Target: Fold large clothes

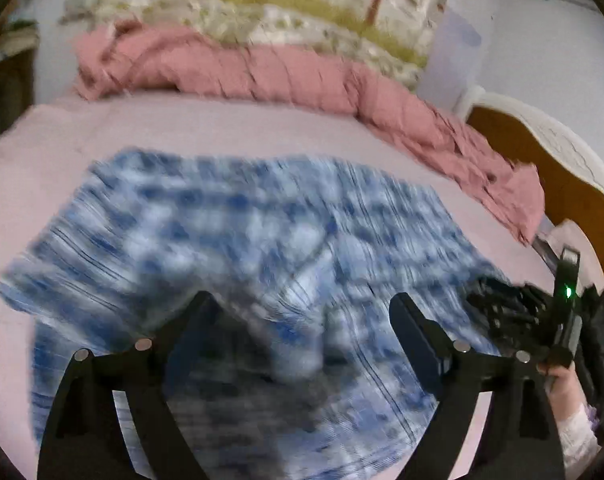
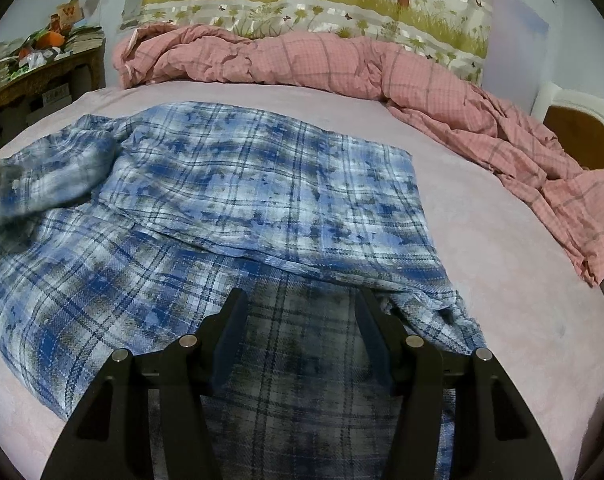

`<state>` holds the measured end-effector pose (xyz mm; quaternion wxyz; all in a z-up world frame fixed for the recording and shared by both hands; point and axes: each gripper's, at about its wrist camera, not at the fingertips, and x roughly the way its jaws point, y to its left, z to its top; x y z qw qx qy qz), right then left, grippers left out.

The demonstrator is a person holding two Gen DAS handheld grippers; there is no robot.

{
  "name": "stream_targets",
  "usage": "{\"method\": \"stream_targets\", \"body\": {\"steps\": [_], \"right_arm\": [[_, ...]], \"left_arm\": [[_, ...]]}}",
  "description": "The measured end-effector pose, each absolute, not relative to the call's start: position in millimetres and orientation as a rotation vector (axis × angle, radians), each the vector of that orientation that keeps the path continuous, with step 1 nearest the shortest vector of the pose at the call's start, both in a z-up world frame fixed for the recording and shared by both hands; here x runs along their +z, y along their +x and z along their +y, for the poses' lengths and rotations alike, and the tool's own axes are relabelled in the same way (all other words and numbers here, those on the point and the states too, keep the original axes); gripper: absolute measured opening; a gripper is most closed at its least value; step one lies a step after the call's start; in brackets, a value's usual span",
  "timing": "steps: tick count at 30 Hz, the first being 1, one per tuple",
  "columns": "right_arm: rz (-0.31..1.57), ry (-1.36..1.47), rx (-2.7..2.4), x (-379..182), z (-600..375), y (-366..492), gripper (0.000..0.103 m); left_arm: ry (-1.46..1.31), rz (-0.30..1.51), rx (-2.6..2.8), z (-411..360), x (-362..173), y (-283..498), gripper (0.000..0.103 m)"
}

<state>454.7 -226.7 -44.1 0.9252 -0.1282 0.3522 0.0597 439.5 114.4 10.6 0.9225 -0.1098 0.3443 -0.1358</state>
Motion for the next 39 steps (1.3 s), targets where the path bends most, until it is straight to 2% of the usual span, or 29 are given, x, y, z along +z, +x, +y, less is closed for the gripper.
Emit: {"method": "stream_targets", "body": {"steps": [5,12,15,20,23,26,27,28,29,31,36,39], "right_arm": [[0.672,-0.324,0.107,-40,-215,446,0.058],[0.629,-0.277,0.226,-11,-178,417,0.058],[0.709,-0.115,0.35,0,-139,421,0.058],[0.869,0.03,0.516,2,-52,429,0.058],[0.996,0.162,0.56,-10,-13,442,0.058],[1.024,0.202,0.507,-25,8,447,0.058],[1.025,0.2,0.482,-30,12,448,0.057],[1.023,0.202,0.468,-35,13,449,0.047],[1.014,0.205,0.459,-38,13,450,0.026],[0.962,0.186,0.463,-38,10,450,0.006],[0.777,-0.021,0.362,-14,-7,437,0.004],[0.708,-0.053,0.278,4,-35,438,0.004]], "left_arm": [[-0.204,0.583,-0.118,151,45,422,0.092],[-0.209,0.651,0.224,210,40,426,0.091],[-0.301,0.624,0.136,222,46,419,0.091],[-0.268,0.577,0.15,228,62,407,0.091],[-0.294,0.576,0.138,233,66,405,0.091],[-0.304,0.578,0.146,234,67,407,0.091],[-0.302,0.579,0.156,233,67,407,0.091],[-0.302,0.578,0.164,234,67,407,0.091],[-0.303,0.574,0.164,234,68,408,0.091],[-0.299,0.575,0.166,234,67,409,0.091],[-0.254,0.598,0.197,226,60,415,0.091],[-0.214,0.587,0.206,219,62,414,0.091]]}}
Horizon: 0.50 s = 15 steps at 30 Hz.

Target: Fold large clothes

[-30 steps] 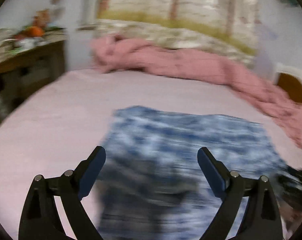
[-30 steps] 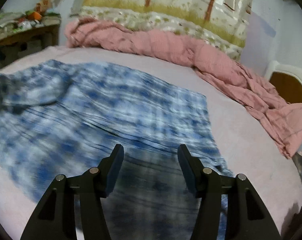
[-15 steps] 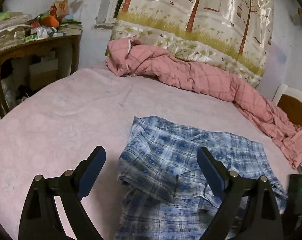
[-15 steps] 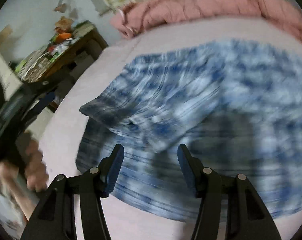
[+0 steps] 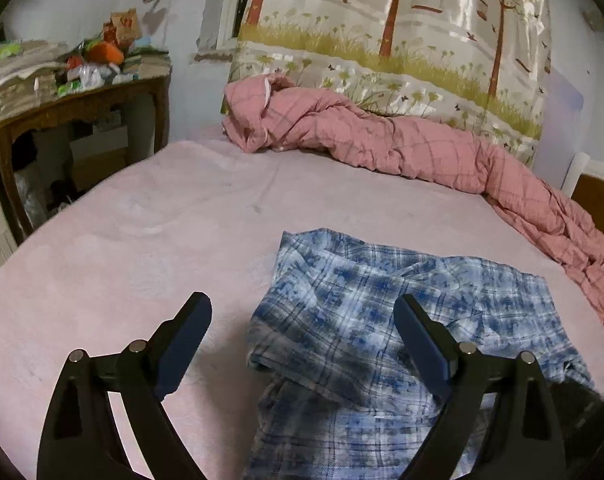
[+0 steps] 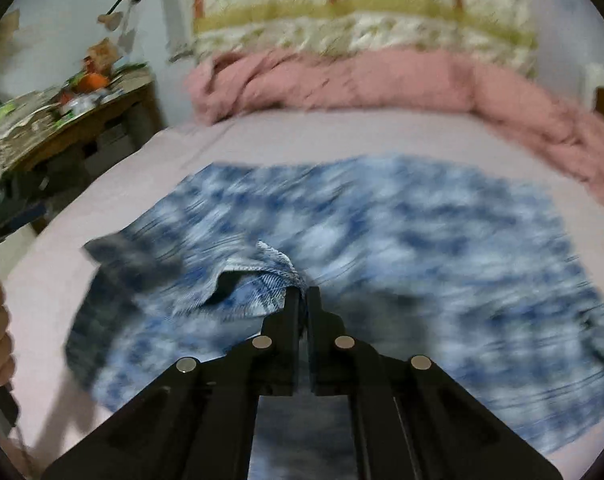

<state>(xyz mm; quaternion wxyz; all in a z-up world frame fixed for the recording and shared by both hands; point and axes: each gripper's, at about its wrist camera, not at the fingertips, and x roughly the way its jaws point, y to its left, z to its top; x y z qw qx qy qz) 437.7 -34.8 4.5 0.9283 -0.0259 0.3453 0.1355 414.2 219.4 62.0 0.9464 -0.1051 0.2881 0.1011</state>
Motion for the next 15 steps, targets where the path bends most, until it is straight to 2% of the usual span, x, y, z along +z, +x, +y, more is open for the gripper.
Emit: {"method": "stream_targets", "body": {"steps": [8,12,15], "right_arm": [[0.572,-0.128,-0.048,44,-130,459,0.004],[0.6,-0.266,-0.089,37,-135,466,0.003],[0.716,-0.18,-0.078,22,-149,484,0.005]], "left_arm": [[-0.136,0.61,0.23,206,53,424,0.091],[-0.106,0.626,0.256,210,46,429,0.091],[-0.124,0.623,0.276,218,45,429,0.091]]}}
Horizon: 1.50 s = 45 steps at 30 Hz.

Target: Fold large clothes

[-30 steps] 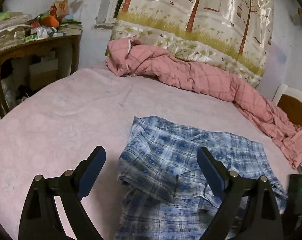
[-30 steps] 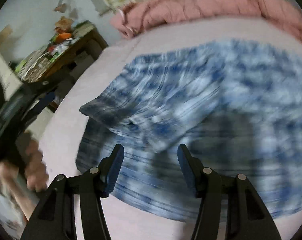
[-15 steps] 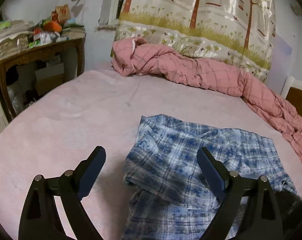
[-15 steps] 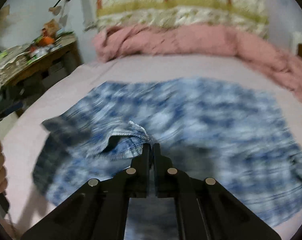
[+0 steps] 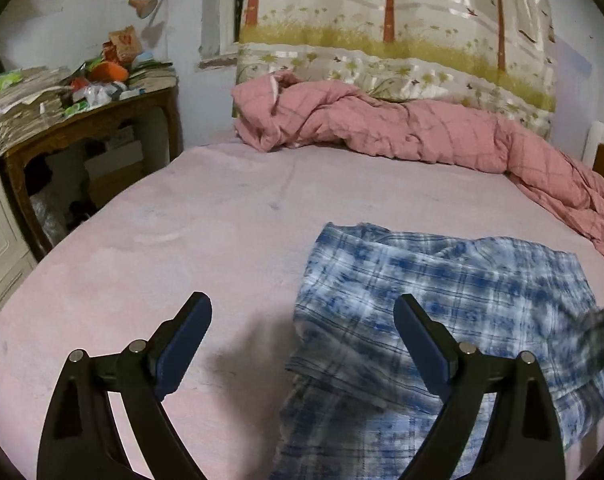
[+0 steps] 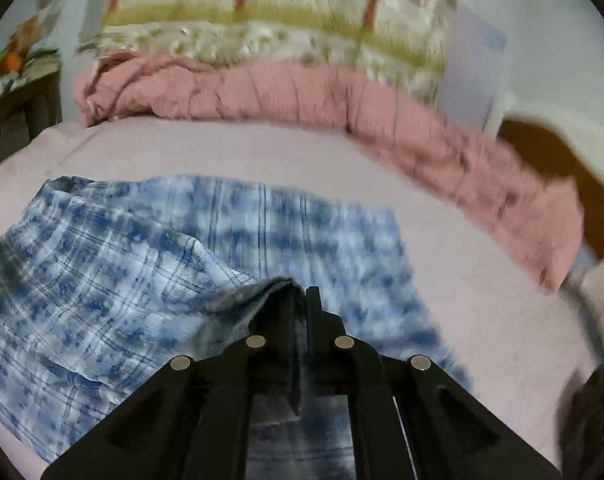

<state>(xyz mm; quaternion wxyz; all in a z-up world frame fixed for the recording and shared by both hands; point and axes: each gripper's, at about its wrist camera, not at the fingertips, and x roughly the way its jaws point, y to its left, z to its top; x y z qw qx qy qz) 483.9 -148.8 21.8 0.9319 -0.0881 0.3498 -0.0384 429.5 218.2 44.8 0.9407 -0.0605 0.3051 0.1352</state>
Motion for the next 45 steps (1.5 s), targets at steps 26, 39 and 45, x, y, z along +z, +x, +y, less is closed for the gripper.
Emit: {"method": "stream_targets", "body": {"steps": [26,39,45], "right_arm": [[0.711,0.019,0.136,19,-176,511,0.005],[0.703,-0.284,-0.04,-27,-183,576,0.005],[0.726,-0.101,0.007,-25,-204,581,0.005]], "left_arm": [[-0.181,0.613,0.317,240,27,434,0.091],[-0.049,0.873,0.354,226,-50,477,0.09],[-0.033,0.845,0.319,222,-49,473,0.09]]}}
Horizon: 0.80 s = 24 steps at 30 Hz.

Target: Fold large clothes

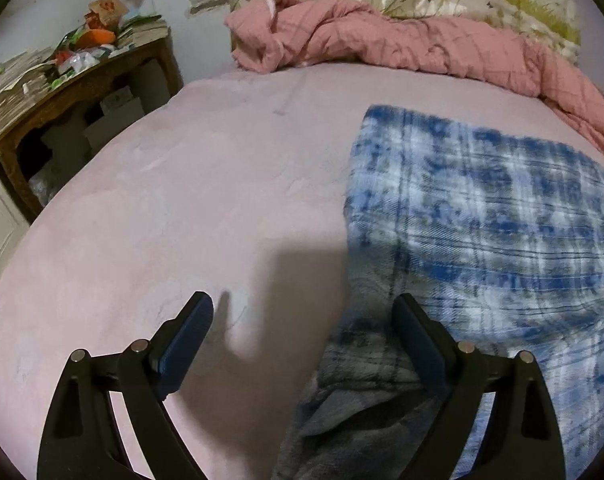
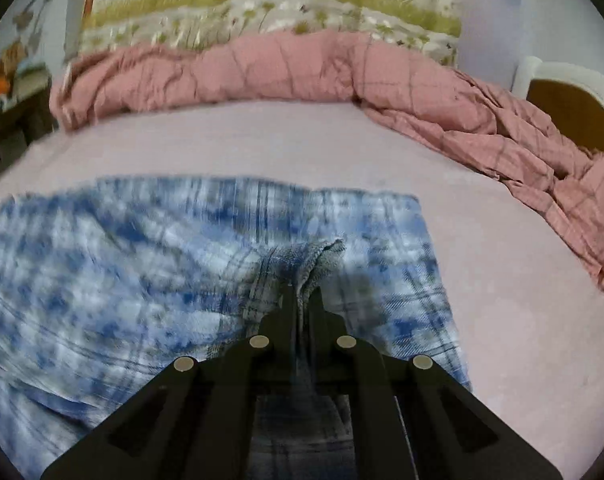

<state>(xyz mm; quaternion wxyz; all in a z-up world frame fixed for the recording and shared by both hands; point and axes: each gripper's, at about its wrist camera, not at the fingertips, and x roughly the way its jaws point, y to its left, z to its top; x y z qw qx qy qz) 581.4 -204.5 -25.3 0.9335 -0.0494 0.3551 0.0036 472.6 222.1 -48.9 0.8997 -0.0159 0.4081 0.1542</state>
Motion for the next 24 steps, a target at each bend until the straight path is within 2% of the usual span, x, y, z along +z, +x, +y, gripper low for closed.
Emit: {"method": "stream_targets", "body": {"steps": [7,13,15,16,17,19,21,22,24], "right_arm": [[0.732,0.112,0.015,-19,-246,593,0.005],[0.719,0.073,-0.007,-19,-251,593,0.006],[0.688,0.157,0.029,-8,-255,580,0.015],[0.652,0.201,0.049,5,-258,567,0.028],[0.627,0.221,0.061,14,-259,556,0.05],[0.55,0.243,0.091,38,-263,523,0.074],[0.51,0.232,0.125,58,-264,494,0.074],[0.507,0.217,0.147,68,-264,480,0.075],[0.485,0.207,0.177,80,-267,453,0.081]], "left_arm": [[0.001,0.693,0.256,209,-21,460,0.091],[0.025,0.687,0.239,198,-15,458,0.094],[-0.039,0.709,0.195,197,-7,457,0.094],[-0.072,0.696,0.169,196,1,452,0.094],[-0.088,0.666,0.152,192,11,445,0.094],[-0.073,0.586,0.131,182,38,426,0.094],[-0.039,0.487,0.107,168,68,400,0.095],[-0.031,0.444,0.096,163,81,388,0.1],[-0.035,0.381,0.087,153,103,364,0.103]]}}
